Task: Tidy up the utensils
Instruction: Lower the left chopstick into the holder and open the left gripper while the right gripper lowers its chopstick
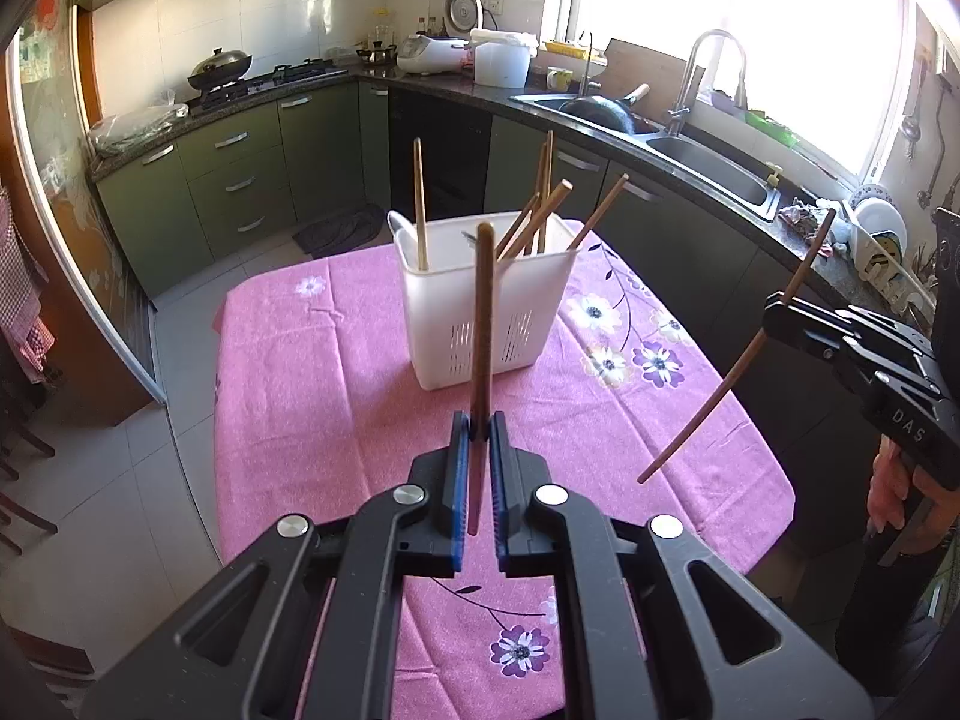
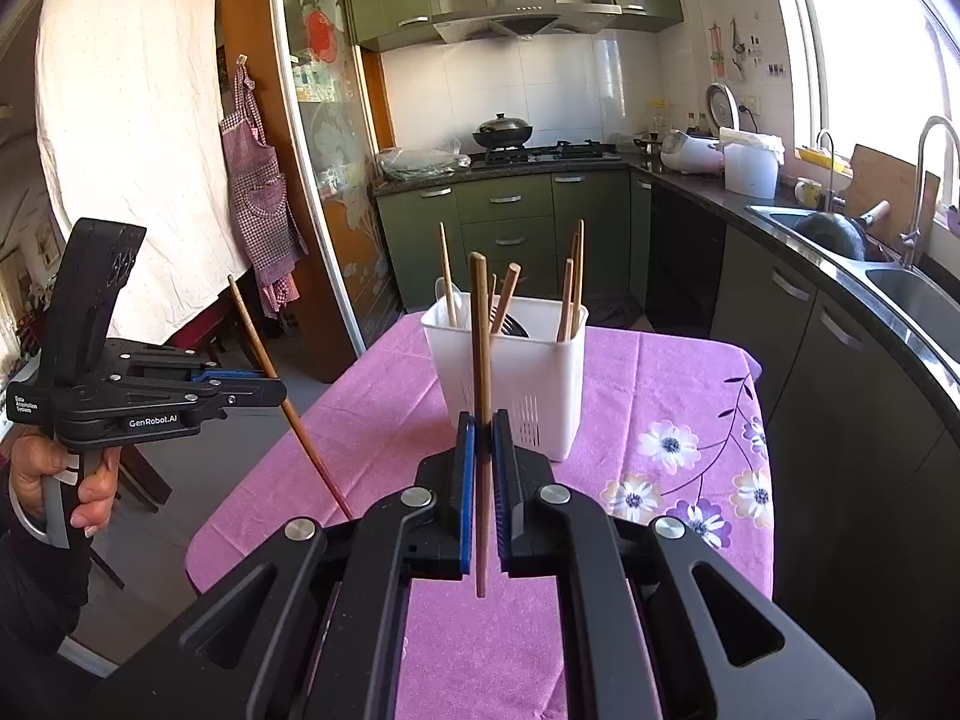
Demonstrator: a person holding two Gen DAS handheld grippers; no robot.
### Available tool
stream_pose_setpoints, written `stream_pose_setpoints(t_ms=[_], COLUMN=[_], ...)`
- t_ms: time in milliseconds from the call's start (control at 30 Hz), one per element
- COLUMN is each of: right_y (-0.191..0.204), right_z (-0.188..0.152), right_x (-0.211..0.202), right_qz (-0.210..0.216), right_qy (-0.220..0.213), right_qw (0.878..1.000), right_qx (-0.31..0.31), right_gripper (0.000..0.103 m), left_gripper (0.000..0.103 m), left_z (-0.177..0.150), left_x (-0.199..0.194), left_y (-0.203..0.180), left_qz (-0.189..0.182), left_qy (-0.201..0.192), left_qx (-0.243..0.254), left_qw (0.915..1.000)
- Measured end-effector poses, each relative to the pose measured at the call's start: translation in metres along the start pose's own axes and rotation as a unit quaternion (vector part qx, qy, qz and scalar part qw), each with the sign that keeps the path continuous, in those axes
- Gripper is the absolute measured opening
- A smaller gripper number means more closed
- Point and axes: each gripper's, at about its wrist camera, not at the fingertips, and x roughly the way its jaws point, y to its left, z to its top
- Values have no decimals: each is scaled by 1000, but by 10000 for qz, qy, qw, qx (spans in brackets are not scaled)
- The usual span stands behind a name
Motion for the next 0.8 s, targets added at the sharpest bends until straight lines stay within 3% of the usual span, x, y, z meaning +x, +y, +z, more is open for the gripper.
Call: stream_pose_setpoints(t_ms=[167, 433, 600, 800], right_y=[6, 10, 7, 1], right_z=[34, 86, 104, 112], right_x=[-8, -9, 0, 13], right_qz=[27, -40, 27, 73], right_qy=[-173, -481, -523, -470], right_qw=[9996, 9976, 9973, 9976], right_qx=[-230, -501, -513, -496], right_gripper=[7, 7, 7, 7], left_gripper=[7, 7, 7, 7], left_z=[40, 111, 143, 160], left_x=[-18, -31, -13, 26], left_y=[-7, -14, -14, -2], left_qz=[-63, 177, 389, 320], left_qy=[-234, -902, -1136, -992], left_qx=[150, 271, 247, 54], left_qw=[9996, 9954, 9925, 9945])
